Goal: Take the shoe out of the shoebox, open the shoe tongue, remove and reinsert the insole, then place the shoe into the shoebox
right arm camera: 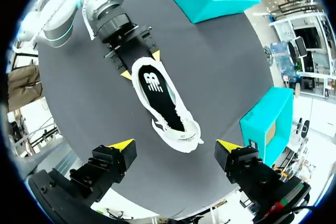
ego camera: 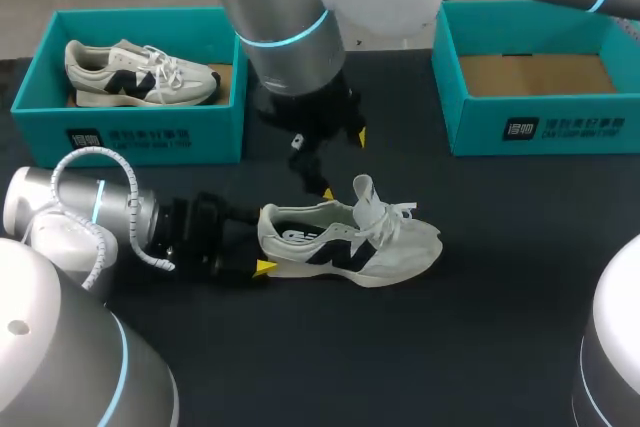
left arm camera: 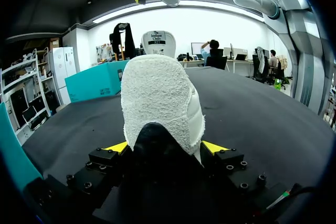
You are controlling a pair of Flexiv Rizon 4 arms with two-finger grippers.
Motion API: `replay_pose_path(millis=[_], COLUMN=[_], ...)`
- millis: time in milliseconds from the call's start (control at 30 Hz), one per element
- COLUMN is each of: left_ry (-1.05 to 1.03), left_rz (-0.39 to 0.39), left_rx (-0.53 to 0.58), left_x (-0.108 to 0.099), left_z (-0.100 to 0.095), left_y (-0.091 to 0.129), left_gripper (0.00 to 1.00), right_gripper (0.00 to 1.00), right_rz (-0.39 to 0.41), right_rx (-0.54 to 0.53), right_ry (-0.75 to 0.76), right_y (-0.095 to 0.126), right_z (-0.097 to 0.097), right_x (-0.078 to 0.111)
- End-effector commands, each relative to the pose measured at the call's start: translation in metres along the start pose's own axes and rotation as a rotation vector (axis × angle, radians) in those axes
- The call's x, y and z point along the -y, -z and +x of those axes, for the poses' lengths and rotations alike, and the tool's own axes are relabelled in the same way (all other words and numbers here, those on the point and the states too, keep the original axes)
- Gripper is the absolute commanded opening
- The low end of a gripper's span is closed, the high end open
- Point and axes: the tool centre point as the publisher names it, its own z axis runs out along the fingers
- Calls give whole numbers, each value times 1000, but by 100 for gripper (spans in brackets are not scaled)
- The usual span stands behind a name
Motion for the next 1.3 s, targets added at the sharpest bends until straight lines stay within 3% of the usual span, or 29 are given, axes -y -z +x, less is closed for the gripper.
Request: replay_pose_path(millis=[33, 100, 300, 733, 767, 833, 900, 1033, 1300], left_ry=[-1, -1, -1, -1, -1, -1, -1, -1, -1], left_rz=[-3, -3, -3, -3, -3, -3, -3, -3, -3], left_rx=[0, 0, 0, 0, 0, 0, 0, 0, 0], left_x=[-1, -1, -1, -1, -1, -1, -1, -1, -1], left_z=[0, 0, 0, 0, 0, 0, 0, 0, 0], left_y=[-1, -1, -1, -1, -1, -1, -1, -1, -1], left_gripper=[0, 0, 0, 0, 0, 0, 0, 0, 0], right_gripper=[100, 100, 100, 100, 100, 100, 0, 0, 0], right_rz=[-380, -430, -596, -596, -545, -565, -535, -502, -302], right_rx=[88, 35, -20, -20, -74, -85, -113, -154, -219], right_ry=[771, 814, 759, 759, 752, 764, 761, 737, 639], right_y=[-8, -11, -12, -12, -13, -16, -18, -22, -18], right_z=[6, 7, 12, 12, 13, 14, 15, 16, 23], right_x=[-18, -25, -27, -27, -30, -34, -38, -41, -46])
